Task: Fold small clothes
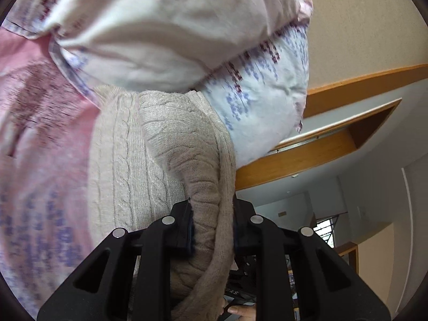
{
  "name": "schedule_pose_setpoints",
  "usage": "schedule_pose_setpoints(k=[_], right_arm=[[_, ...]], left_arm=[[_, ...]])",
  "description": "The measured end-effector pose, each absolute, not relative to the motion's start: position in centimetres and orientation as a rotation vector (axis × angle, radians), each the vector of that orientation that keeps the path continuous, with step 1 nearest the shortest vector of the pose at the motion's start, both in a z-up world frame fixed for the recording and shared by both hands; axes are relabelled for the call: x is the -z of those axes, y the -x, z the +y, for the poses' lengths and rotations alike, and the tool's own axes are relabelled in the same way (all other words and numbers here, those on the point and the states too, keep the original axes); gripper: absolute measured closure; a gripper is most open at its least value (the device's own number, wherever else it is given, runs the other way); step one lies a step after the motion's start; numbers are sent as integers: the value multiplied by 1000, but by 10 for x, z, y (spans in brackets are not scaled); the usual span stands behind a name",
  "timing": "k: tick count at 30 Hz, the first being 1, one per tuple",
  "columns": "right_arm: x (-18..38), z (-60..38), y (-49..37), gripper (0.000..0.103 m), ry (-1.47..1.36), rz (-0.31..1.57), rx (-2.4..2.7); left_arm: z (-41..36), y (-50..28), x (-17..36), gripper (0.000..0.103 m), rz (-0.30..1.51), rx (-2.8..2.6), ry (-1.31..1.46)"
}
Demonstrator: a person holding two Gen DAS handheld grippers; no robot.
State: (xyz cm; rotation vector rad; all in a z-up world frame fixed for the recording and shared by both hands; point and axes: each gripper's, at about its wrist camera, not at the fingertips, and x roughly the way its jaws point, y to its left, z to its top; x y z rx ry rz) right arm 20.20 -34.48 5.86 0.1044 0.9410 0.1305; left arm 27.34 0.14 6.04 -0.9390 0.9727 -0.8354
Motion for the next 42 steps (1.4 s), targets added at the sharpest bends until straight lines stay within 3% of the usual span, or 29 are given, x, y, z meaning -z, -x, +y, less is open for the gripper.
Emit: schedule_pose_setpoints(k=[11, 23, 26, 28, 31, 35, 40, 42], right_arm=[[-70, -464, -175, 2, -445, 873, -93], [-64, -485, -171, 2, -578, 849, -150], [-64, -490, -170, 2, -603, 835, -142], [-64, -494, -169, 2, -614, 833, -131], [-66, -498, -168, 2, -615, 831, -117], [-70, -502, -170, 7, -648, 823, -144], [-69, -491, -191, 34, -673, 899, -220], [-64, -486, -201, 35, -689, 945, -235]], left_arm=[[-126, -275, -42, 83, 1096, 963, 871], [-169, -275, -20, 82, 1205, 884, 788], [-178, -277, -26, 68, 1216, 904, 787], [-183, -275, -30, 50, 1210, 962, 788], [-189, -273, -36, 35, 1204, 1049, 820], [-177, -272, -40, 28, 1206, 1103, 862], [-145, -266, -59, 27, 1126, 985, 669], [-132, -257, -66, 23, 1090, 886, 536]])
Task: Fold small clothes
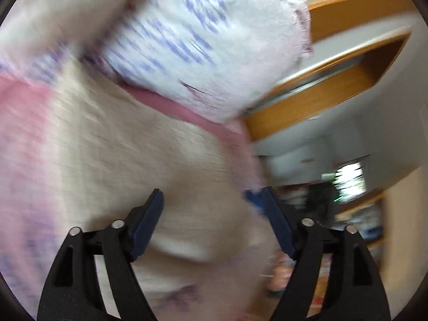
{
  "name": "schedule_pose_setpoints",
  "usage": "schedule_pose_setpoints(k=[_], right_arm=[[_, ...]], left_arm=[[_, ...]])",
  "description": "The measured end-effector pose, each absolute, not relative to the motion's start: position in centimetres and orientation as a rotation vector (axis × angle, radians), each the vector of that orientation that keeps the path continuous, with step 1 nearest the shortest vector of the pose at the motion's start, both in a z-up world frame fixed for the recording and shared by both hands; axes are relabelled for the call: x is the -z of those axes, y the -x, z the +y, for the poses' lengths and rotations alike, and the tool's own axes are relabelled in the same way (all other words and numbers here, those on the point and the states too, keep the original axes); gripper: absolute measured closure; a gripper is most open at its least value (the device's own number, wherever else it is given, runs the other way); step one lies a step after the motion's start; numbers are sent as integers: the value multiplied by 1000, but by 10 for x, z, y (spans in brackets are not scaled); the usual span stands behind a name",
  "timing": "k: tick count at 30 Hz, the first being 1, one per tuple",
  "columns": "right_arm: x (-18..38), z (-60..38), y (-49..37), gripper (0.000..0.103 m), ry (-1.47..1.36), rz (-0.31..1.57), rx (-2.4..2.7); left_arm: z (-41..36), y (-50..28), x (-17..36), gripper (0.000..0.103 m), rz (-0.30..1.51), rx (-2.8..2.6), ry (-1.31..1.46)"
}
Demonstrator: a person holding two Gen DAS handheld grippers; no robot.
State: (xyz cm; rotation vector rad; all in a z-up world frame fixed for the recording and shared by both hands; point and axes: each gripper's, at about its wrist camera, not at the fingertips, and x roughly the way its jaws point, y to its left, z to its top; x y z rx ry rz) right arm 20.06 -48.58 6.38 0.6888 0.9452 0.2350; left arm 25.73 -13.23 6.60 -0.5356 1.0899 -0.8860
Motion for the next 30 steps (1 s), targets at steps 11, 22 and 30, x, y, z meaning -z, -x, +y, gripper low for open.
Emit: schedule_pose_setpoints(k=[11, 22, 30], right_arm=[[-32, -474, -229, 35, -773, 1089, -220], [-27, -462, -237, 45, -812, 1143, -269], [-14, -475, -242, 55, -942, 1111, -293]], left_arm=[[-119, -236, -58, 15, 951, 399, -131], [-124, -239, -57, 13, 936, 383, -141], [-125, -238, -55, 13, 937, 394, -151]])
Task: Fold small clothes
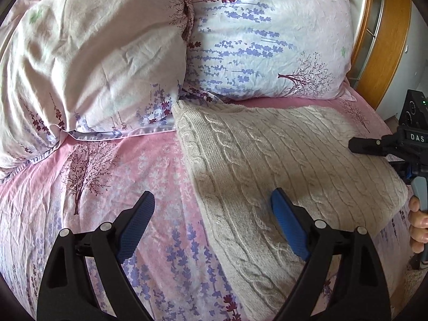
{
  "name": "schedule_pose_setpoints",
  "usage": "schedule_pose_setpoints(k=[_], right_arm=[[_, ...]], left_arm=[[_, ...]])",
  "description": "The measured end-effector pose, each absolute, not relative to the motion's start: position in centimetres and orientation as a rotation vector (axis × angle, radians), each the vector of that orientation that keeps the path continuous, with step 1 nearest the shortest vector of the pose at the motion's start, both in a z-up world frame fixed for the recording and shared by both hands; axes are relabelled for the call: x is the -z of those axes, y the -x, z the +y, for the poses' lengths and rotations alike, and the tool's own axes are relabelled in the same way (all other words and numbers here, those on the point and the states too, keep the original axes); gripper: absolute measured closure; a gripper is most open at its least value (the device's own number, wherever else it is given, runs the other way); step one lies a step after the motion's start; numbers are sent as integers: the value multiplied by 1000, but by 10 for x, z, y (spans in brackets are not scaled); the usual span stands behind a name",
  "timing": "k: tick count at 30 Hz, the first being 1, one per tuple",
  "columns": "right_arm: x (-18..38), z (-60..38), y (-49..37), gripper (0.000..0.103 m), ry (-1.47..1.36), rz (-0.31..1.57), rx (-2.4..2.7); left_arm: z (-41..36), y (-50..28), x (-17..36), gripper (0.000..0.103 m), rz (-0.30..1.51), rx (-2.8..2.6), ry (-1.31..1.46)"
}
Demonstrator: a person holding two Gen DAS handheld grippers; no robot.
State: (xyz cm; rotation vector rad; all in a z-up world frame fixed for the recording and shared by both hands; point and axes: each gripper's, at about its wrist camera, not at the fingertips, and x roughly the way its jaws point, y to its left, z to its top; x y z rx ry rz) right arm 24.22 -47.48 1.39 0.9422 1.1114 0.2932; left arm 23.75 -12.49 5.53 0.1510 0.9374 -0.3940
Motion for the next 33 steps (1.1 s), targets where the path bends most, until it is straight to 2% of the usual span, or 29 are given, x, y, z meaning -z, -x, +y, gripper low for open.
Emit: schedule_pose_setpoints(k=[2, 4, 7, 20, 26, 29, 31, 33], right_arm=[[-11, -477, -243, 62, -962, 1108, -295], [-8, -478, -244, 76, -966, 1108, -293], [-6, -480, -241, 84, -982, 1078, -304], [-63, -482, -205, 89, -806, 898, -273], [-24, -496, -198, 84, -825, 1019, -194], [-35, -503, -185, 74, -846, 992, -206], [-42, -506, -174, 59, -844, 986, -205], [-46, -510, -165, 55, -849, 983, -208]], left_arm=[[-126, -238, -54, 13, 941, 398, -150], [-126, -238, -53, 13, 942, 400, -147], [-126, -239, -52, 13, 952, 410, -134], [-127, -234, -57, 13, 947, 482, -111], [-131, -225, -59, 13, 955, 531, -150], [-123, -221, -61, 13, 974, 559, -124], [-114, -218, -61, 13, 1002, 586, -78], [-104, -215, -60, 13, 1033, 605, -26]])
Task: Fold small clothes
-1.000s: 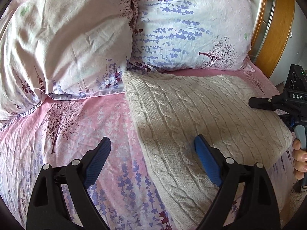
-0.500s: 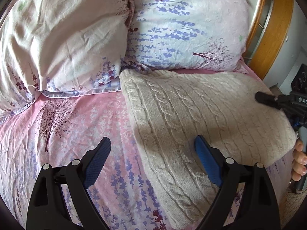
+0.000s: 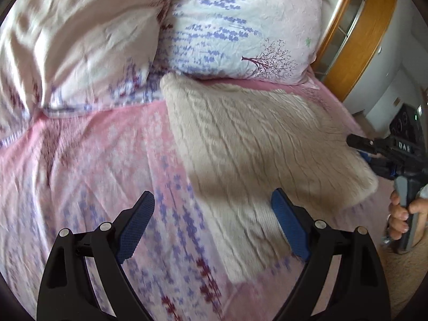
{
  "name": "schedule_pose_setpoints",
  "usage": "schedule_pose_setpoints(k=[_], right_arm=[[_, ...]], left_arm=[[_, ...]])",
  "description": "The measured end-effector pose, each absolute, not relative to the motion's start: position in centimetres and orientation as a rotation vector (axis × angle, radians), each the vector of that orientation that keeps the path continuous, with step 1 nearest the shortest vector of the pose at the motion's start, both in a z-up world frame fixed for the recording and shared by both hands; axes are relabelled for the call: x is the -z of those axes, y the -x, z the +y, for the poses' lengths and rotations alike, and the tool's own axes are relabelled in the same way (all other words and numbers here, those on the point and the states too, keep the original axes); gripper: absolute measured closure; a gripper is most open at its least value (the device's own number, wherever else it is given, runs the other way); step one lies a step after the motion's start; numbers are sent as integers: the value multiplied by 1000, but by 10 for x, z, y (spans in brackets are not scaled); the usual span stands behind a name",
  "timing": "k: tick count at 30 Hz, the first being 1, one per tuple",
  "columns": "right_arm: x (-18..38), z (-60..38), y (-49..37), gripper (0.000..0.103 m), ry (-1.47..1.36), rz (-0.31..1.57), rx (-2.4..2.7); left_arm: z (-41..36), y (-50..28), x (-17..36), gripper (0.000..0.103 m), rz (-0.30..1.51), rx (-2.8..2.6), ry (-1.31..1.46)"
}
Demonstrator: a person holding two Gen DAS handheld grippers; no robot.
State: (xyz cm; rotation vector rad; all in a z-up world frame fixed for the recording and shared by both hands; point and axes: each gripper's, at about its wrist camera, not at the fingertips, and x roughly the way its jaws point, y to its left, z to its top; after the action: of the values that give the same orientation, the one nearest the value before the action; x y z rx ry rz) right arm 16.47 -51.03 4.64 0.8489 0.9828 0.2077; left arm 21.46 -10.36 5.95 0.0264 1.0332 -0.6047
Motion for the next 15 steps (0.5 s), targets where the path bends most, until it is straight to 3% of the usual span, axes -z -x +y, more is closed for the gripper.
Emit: schedule_pose_setpoints(k=[12, 15], right_arm=[[-61, -484, -127, 61, -717, 999, -224], [-59, -473, -127, 75, -656, 1014, -222]], left_arm=[[-100, -187, -40, 24, 1149, 606, 30], [-101, -181, -42, 28, 1154, 595, 35]])
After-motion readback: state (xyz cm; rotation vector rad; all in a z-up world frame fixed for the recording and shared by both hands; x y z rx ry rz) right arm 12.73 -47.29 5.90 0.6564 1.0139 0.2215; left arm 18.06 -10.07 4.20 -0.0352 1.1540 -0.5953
